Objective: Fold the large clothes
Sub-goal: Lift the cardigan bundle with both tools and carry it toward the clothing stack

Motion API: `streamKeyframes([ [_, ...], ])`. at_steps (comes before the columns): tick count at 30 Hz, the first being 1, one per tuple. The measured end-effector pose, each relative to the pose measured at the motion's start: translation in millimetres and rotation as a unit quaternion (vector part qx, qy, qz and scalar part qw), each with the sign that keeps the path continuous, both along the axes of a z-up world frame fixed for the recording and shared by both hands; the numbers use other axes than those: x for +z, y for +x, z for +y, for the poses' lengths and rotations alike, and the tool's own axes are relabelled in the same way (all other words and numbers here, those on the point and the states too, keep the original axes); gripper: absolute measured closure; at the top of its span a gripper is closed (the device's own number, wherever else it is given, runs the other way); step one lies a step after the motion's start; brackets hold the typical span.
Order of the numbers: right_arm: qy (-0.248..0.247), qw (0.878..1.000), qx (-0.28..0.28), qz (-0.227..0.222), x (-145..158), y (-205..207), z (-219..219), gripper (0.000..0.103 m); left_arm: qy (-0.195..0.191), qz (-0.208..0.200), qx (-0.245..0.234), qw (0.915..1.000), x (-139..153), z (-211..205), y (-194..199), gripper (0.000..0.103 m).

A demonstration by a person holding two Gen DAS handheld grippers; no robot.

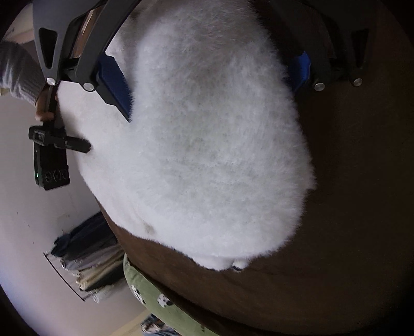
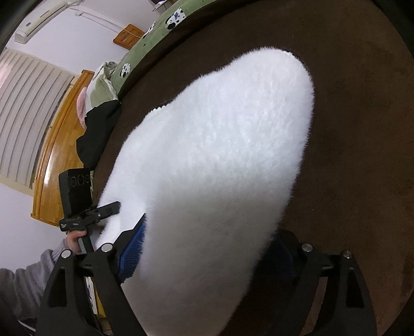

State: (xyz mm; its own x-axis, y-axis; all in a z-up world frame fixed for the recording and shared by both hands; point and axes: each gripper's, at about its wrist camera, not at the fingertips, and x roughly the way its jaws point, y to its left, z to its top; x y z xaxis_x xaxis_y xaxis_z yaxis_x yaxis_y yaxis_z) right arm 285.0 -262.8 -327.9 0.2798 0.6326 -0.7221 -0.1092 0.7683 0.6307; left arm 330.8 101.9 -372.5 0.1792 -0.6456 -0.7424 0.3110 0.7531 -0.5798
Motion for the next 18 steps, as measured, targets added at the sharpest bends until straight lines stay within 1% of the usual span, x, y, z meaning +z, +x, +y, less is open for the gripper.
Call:
streamKeyframes([
  [4, 0.01, 1.0, 0.007, 0.006, -6, 8, 5, 0.016, -0.001, 0.021, -0.023, 0.9995, -1, -5, 10, 0.005],
  [9, 0.028, 0.999, 0.014, 0.021, -16, 15, 13, 0.015, -0.013, 0.052, -0.045, 0.9975, -3, -20, 21, 0.006],
  [12, 0.032, 0.999, 0.019, 0.024, -18, 18, 17, 0.014, -0.039, 0.074, -0.048, 0.9954, -4, -32, 25, 0.006],
  [13, 0.035, 0.999, 0.019, 0.025, -21, 15, 11, 0.014, -0.051, 0.083, -0.047, 0.9942, -6, -37, 27, 0.006],
  [15, 0.043, 0.999, 0.015, 0.03, -24, 15, 7, 0.014, -0.059, 0.09, -0.052, 0.9928, -8, -46, 30, 0.006],
  [16, 0.045, 0.998, 0.015, 0.031, -25, 14, 6, 0.014, -0.062, 0.093, -0.056, 0.9922, -8, -49, 31, 0.006],
  [18, 0.039, 0.999, 0.013, 0.027, -24, 13, 5, 0.019, -0.063, 0.098, -0.057, 0.9916, -8, -50, 31, 0.007],
])
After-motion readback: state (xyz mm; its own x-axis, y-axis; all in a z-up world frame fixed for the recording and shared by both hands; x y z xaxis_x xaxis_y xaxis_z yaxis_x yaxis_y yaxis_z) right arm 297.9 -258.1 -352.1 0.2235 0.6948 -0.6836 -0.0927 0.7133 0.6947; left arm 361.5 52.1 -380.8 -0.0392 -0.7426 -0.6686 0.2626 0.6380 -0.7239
